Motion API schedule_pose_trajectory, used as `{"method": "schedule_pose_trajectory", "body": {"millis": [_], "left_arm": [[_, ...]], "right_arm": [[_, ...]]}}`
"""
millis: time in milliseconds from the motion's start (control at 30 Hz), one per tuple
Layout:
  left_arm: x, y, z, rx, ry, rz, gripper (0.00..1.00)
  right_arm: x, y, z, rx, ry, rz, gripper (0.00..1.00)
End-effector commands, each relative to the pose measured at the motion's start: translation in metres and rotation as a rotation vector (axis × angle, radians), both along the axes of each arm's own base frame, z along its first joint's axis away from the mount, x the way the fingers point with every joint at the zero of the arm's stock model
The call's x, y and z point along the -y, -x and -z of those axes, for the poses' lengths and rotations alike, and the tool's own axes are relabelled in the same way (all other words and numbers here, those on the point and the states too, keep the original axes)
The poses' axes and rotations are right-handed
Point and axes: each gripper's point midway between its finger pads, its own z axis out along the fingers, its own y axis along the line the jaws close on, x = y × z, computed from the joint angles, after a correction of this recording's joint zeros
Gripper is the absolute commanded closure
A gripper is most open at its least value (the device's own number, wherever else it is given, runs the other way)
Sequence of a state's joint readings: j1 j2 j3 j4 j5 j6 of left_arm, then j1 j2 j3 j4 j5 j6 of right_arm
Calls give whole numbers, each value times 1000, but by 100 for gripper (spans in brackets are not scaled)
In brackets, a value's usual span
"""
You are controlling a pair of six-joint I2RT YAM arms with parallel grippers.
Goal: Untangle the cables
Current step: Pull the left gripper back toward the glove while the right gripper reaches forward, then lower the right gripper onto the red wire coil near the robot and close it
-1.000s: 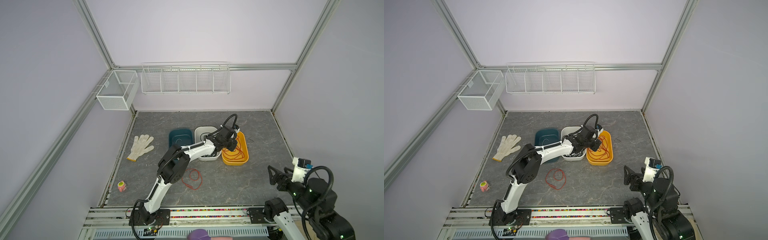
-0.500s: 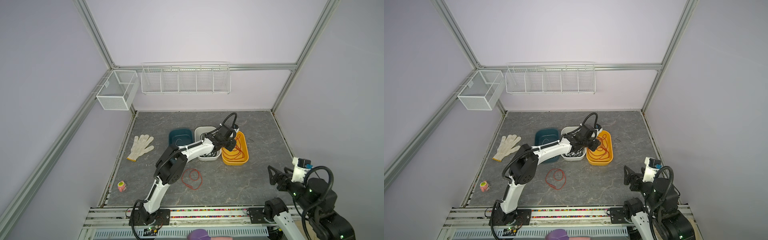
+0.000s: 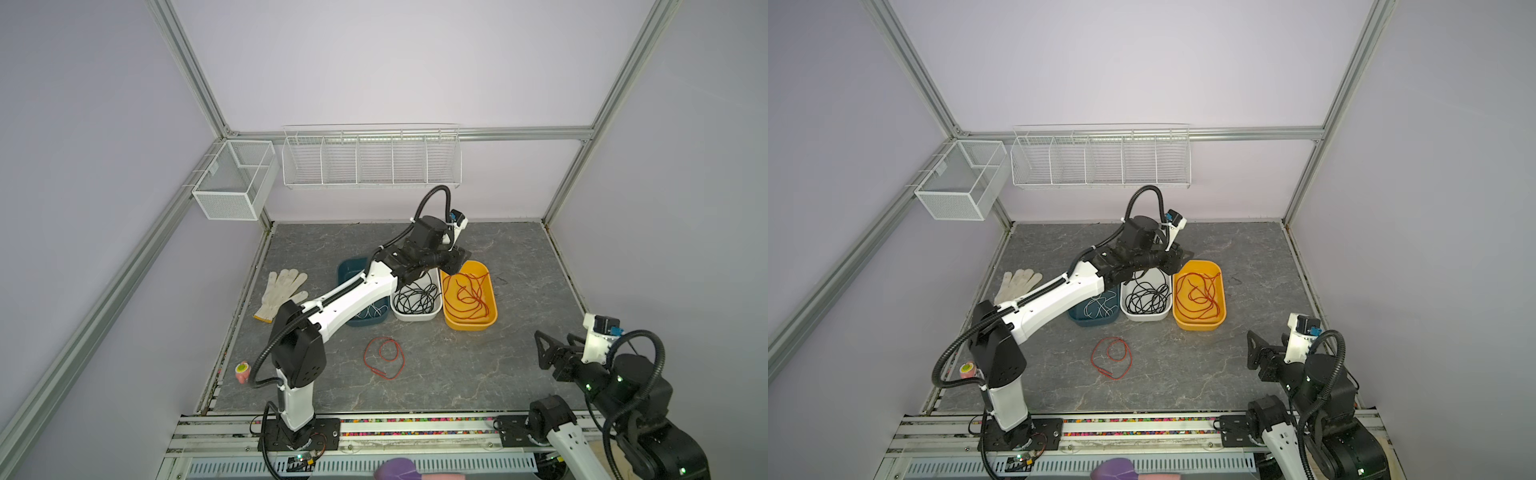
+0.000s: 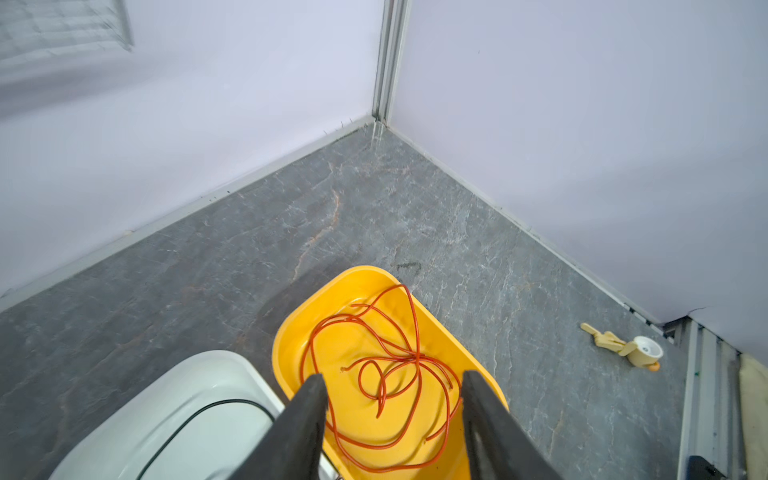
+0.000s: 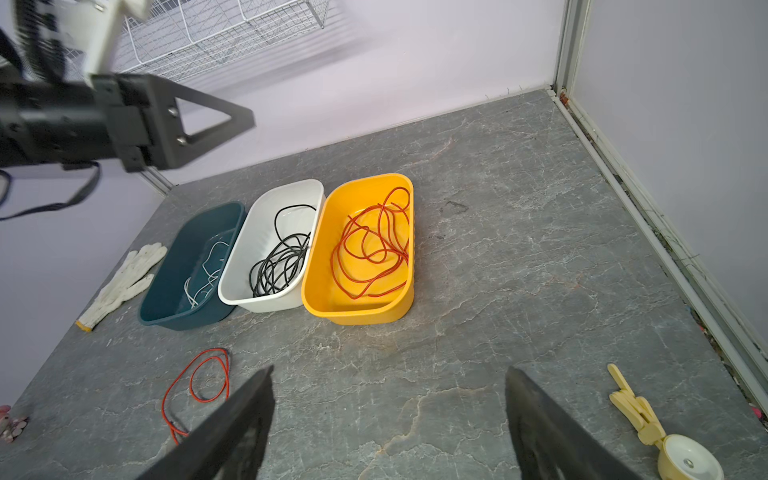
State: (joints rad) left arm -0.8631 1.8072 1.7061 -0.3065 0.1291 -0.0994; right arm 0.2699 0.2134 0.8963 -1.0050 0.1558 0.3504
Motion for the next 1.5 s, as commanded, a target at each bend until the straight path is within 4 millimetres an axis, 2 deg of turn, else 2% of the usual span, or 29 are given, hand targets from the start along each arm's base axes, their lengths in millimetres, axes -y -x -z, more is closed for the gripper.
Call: {"method": "schedule_pose_trajectory", "body": {"millis": [0,200,300,400,500,667,767,867,1033,1233,1467], "left_arm": [[-31,7,-31,5,77,-39,37],[-95,25,-62,31,166,-165,18],[-132,38,-68,55,187,-251,2],[-171,54,-69,77,185,-342,1],[-217,66,-64,98,147,-474,1],[-295,84,-30,107,19,-735,1],[-326,94,-5,111,-51,-832,1],[-358,101,8,147,-96,-949,1],[-391,111,19,230,-54,-1074,1],[-401,122,32,246,53,-1087,1],[-409,124,41,271,-11,-1106,1]], "right_arm": [[-4,-7,0,-3,11,-18,12],[-12,-13,3,-46,20,-56,12],[-20,-18,-1,-70,19,-92,12],[-28,-24,-6,-95,19,-132,12],[-46,-32,1,-171,-20,-203,12],[-70,-53,-1,-200,-75,-268,12],[-88,-60,2,-213,-62,-315,12],[-109,-65,10,-242,4,-353,12],[-152,-67,26,-264,92,-416,12],[-216,-60,56,-308,184,-540,12],[-283,-46,89,-343,203,-673,8]]}}
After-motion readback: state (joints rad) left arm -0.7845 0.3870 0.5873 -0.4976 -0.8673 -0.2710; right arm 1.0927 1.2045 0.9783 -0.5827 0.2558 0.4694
